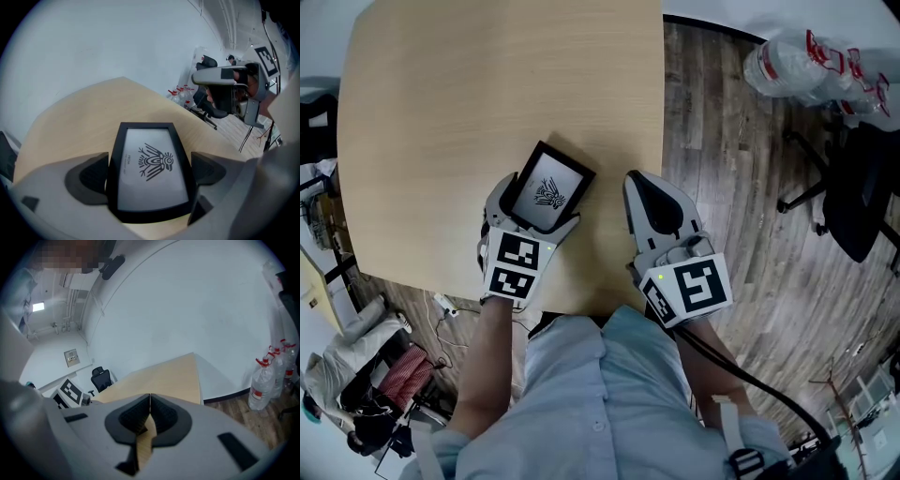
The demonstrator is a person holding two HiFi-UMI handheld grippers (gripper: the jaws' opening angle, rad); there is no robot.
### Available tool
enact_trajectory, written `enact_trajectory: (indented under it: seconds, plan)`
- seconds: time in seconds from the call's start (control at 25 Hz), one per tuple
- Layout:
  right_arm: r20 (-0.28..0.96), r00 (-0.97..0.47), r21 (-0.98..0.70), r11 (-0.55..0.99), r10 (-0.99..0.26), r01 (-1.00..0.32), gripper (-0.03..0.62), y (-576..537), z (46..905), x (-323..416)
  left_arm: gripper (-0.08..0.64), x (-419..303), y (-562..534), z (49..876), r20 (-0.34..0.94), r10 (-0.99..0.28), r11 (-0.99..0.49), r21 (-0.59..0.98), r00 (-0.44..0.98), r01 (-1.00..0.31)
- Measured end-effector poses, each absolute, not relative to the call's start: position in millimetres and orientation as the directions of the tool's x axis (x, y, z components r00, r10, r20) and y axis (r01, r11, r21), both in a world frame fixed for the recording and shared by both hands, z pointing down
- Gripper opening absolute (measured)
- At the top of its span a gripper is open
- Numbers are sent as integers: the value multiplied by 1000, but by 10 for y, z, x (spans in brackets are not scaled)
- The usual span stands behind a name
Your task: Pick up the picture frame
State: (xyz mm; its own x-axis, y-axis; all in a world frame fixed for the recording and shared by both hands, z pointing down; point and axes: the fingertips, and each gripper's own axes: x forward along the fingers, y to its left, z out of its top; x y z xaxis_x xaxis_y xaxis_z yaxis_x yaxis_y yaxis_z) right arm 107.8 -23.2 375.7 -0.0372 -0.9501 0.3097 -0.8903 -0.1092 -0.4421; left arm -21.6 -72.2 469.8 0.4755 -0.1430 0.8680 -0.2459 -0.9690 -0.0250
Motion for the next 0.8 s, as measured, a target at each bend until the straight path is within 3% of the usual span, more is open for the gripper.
enact_trajectory:
  seconds: [0.52, 0.8]
  plan:
    - [323, -65, -443, -90, -944, -892, 3, -217, 3795, 1034, 557, -298, -759, 4711, 868, -167, -959, -32, 467, -283]
    - [296, -149, -461, -5, -943, -887, 6, -270, 3721, 865, 557, -308, -811, 4582, 843, -198, -948, -35, 501, -316]
